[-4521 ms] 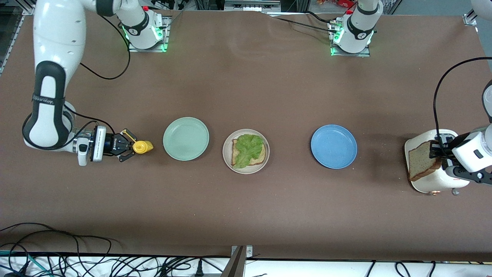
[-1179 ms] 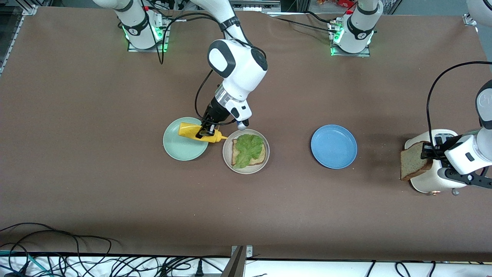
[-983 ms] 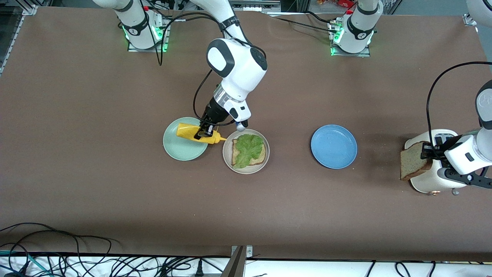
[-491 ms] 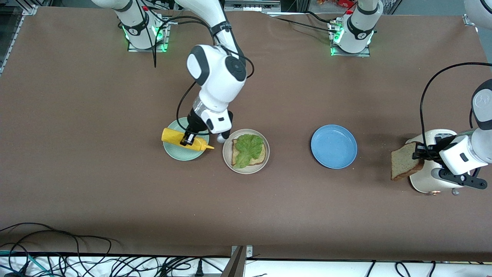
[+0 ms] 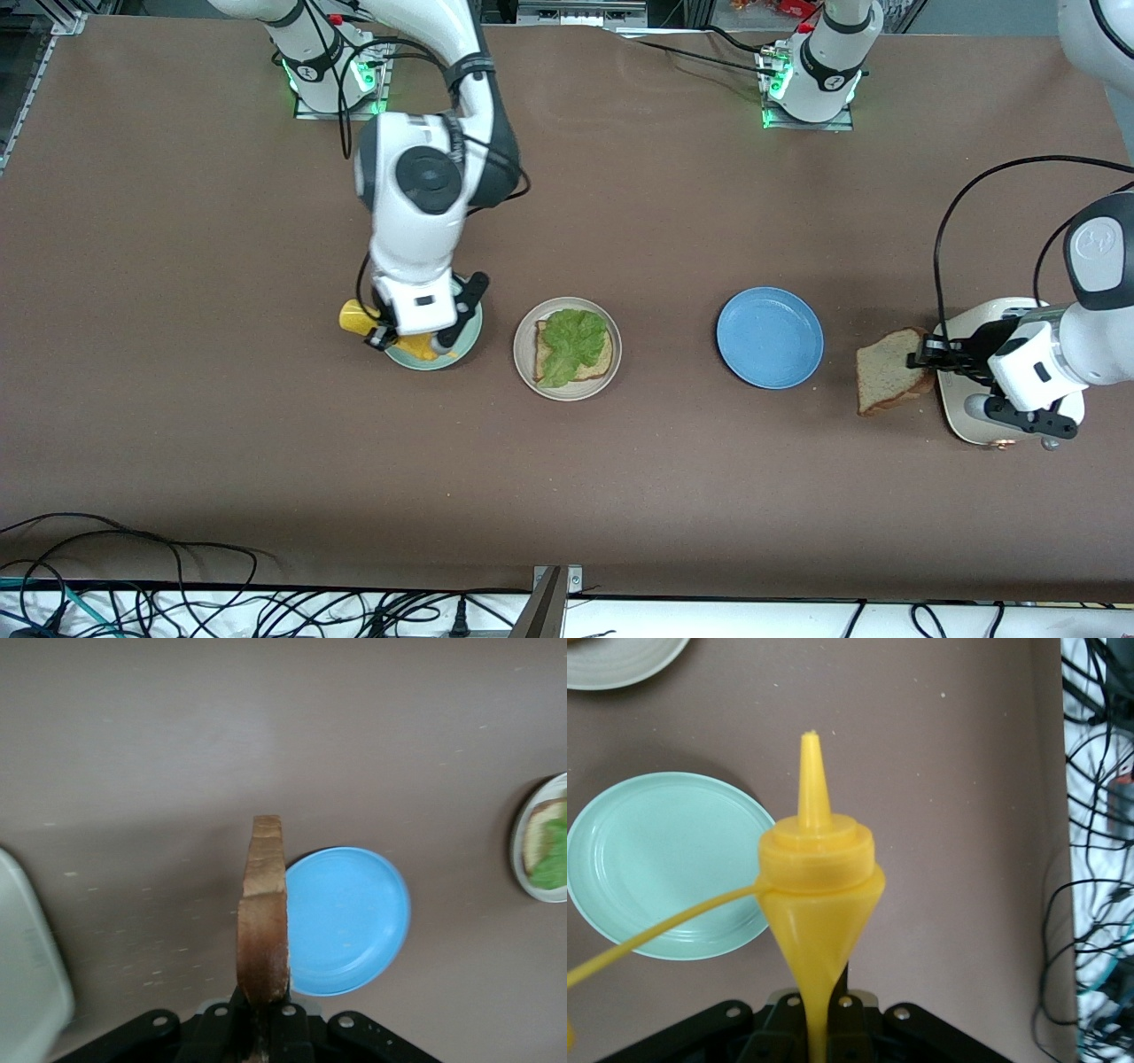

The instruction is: Make sandwich on beige plate with both arms

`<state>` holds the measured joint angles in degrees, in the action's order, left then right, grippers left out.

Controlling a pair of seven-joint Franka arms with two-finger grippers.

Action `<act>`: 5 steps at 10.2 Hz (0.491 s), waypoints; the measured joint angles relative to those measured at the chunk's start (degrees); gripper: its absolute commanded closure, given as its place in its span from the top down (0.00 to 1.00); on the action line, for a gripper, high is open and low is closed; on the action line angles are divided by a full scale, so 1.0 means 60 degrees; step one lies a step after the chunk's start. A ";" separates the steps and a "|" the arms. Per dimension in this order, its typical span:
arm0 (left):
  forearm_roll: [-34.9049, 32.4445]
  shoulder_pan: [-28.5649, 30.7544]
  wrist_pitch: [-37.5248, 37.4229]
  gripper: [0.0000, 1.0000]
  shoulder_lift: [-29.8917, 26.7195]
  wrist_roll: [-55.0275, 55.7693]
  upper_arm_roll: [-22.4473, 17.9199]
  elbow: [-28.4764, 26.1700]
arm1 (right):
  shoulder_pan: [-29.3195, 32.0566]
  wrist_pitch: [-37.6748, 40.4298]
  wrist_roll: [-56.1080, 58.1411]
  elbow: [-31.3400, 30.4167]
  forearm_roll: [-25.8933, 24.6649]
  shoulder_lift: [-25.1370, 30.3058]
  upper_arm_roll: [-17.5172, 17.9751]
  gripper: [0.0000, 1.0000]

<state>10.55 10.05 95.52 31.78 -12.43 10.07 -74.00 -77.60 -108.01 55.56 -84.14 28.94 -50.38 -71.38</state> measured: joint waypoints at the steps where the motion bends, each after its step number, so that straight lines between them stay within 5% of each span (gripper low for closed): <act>1: 0.0487 -0.0083 0.0000 0.00 0.0085 0.0318 0.0002 -0.0001 | 0.0348 0.0205 0.0254 0.0002 0.0881 0.0010 -0.0193 0.00; 5: 0.2139 -0.0800 -0.0001 0.00 0.0474 0.1675 0.0012 -0.0011 | 0.1775 0.1064 0.1208 0.0001 0.3634 0.0029 -0.0514 0.00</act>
<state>23.38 5.25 95.51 34.62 -2.38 10.14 -74.07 -66.95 -101.63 62.81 -84.14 50.74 -50.20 -74.46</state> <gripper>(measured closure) 0.912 0.952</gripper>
